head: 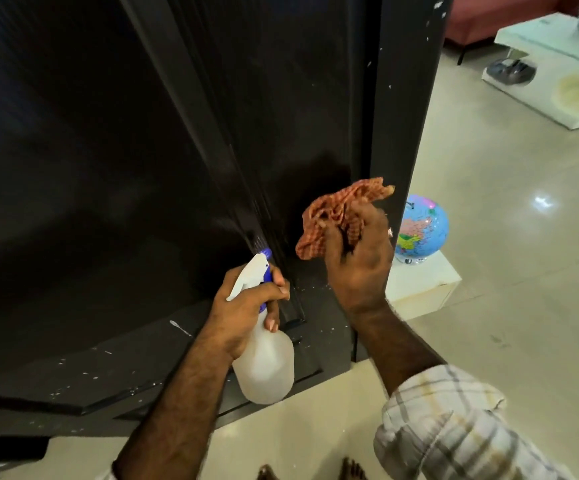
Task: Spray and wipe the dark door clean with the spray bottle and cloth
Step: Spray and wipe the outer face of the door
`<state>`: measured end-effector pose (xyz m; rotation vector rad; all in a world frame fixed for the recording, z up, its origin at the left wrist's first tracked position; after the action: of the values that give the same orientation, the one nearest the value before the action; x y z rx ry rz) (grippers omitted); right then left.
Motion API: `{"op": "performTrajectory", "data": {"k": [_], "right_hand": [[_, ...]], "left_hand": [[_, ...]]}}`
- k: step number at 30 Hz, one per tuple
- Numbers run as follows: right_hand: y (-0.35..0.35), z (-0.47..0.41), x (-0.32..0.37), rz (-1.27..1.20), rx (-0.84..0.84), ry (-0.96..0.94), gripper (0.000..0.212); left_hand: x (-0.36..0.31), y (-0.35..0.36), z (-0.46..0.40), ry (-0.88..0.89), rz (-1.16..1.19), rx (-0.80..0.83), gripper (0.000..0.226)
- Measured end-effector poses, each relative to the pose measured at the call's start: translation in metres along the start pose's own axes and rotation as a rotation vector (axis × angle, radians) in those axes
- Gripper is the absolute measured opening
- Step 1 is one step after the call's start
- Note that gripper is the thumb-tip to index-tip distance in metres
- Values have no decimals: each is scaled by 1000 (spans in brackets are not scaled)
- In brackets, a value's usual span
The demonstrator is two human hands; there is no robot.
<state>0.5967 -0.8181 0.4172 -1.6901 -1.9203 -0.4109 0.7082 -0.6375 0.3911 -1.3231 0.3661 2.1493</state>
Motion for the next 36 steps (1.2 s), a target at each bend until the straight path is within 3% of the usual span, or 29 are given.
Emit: {"op": "performTrajectory", "data": {"k": [4, 7, 11, 13, 15, 20, 23, 26, 32, 34, 36], "right_hand": [[19, 80, -64, 103, 234, 34, 36], [21, 134, -89, 63, 421, 323, 35], [19, 138, -85, 7, 368, 864, 29], [21, 113, -72, -17, 301, 1003, 32], [17, 76, -47, -75, 237, 916, 37], [9, 37, -6, -70, 156, 204, 27], [24, 80, -43, 73, 328, 17, 29], [28, 135, -89, 103, 531, 360, 35], [21, 158, -97, 75, 401, 928, 39], [22, 136, -84, 78, 334, 1006, 40], [22, 101, -55, 64, 318, 877, 38]], "left_hand": [[21, 2, -5, -29, -21, 42, 43], [28, 3, -5, -60, -38, 40, 38], [27, 5, -2, -53, -48, 45, 28], [25, 6, 0, -30, -49, 49, 22], [24, 6, 1, -22, -29, 49, 27], [29, 0, 2, -37, 1, 18, 43], [33, -3, 2, -24, -3, 42, 27], [42, -5, 1, -52, -8, 35, 20], [60, -7, -8, -101, -12, 9, 16], [64, -7, -9, -125, -8, -16, 18], [64, -7, -7, -147, 8, -67, 27]]}}
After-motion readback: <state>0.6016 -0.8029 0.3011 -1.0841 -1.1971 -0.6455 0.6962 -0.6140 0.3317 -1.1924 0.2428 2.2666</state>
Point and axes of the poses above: each hand's wrist, its own z-axis away from the middle knuckle, its own y-axis out of the palm, x = y × z, the point moved 6 cm from there along -z, towards the middle knuckle, and after that the axes turned 11 degrees about -y, right-handed, at the moved point
